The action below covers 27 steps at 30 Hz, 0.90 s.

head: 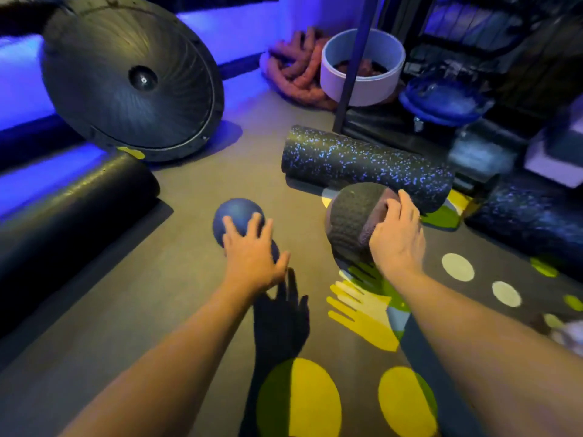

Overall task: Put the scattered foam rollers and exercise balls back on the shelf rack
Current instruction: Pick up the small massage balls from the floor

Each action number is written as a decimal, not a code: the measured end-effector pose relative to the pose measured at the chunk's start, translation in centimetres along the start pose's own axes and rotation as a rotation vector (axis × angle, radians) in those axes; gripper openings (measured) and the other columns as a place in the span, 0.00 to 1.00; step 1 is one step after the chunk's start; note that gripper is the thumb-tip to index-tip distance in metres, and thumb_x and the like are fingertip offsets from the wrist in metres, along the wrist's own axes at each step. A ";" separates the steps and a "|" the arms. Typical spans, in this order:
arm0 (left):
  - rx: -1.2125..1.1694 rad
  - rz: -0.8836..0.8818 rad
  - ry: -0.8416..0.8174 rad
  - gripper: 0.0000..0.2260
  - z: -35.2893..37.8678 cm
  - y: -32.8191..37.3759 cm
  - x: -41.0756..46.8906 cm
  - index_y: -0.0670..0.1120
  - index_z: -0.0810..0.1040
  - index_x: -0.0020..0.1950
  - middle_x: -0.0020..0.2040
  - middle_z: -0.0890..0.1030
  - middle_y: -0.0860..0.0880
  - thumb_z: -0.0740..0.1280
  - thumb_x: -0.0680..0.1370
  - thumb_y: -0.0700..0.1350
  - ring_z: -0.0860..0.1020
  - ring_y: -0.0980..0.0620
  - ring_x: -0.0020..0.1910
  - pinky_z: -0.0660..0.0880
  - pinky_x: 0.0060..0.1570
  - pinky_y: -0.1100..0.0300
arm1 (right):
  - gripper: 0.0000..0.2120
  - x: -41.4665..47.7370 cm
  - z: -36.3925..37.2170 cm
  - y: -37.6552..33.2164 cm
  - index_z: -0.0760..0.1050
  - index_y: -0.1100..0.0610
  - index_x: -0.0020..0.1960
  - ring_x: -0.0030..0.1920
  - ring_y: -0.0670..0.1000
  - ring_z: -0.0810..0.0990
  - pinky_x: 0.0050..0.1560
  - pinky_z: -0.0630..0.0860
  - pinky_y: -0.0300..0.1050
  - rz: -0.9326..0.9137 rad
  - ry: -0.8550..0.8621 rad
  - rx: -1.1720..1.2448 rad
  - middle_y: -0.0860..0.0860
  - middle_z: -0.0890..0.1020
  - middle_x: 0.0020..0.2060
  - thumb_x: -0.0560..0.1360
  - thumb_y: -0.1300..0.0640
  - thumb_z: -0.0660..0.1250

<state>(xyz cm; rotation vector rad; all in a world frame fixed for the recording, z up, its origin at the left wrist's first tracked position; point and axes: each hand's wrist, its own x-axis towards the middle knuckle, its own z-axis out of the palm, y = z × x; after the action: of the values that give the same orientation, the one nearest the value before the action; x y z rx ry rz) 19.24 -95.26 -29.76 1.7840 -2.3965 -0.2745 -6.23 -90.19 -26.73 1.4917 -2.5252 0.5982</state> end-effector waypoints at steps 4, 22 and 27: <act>-0.243 0.186 -0.051 0.26 -1.9 1.8 0.6 0.56 0.60 0.80 0.70 0.78 0.49 0.60 0.82 0.47 0.75 0.41 0.68 0.75 0.61 0.46 | 0.18 -0.5 -1.1 -4.1 0.73 0.59 0.65 0.69 0.61 0.66 0.67 0.67 0.57 -0.179 0.085 0.058 0.58 0.70 0.70 0.76 0.64 0.62; -0.069 -0.780 0.220 0.44 -15.0 -35.3 -14.9 0.41 0.59 0.82 0.82 0.56 0.38 0.73 0.75 0.62 0.59 0.39 0.80 0.62 0.76 0.45 | 0.21 -16.3 4.2 -37.5 0.68 0.56 0.71 0.71 0.60 0.69 0.67 0.69 0.53 -0.439 -0.865 0.318 0.56 0.69 0.68 0.78 0.61 0.59; -0.155 -0.765 0.146 0.41 -14.7 -38.1 -13.3 0.48 0.62 0.81 0.84 0.47 0.42 0.67 0.75 0.69 0.46 0.43 0.83 0.49 0.79 0.42 | 0.22 -20.8 5.8 -38.9 0.69 0.55 0.71 0.69 0.60 0.72 0.68 0.71 0.50 -0.406 -0.966 0.317 0.57 0.70 0.67 0.77 0.63 0.58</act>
<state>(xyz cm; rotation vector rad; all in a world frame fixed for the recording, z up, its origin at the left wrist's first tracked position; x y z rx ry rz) 61.80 -94.08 -24.25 2.4513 -1.4567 -0.3724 38.17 -92.43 -28.56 2.8646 -2.6026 0.2271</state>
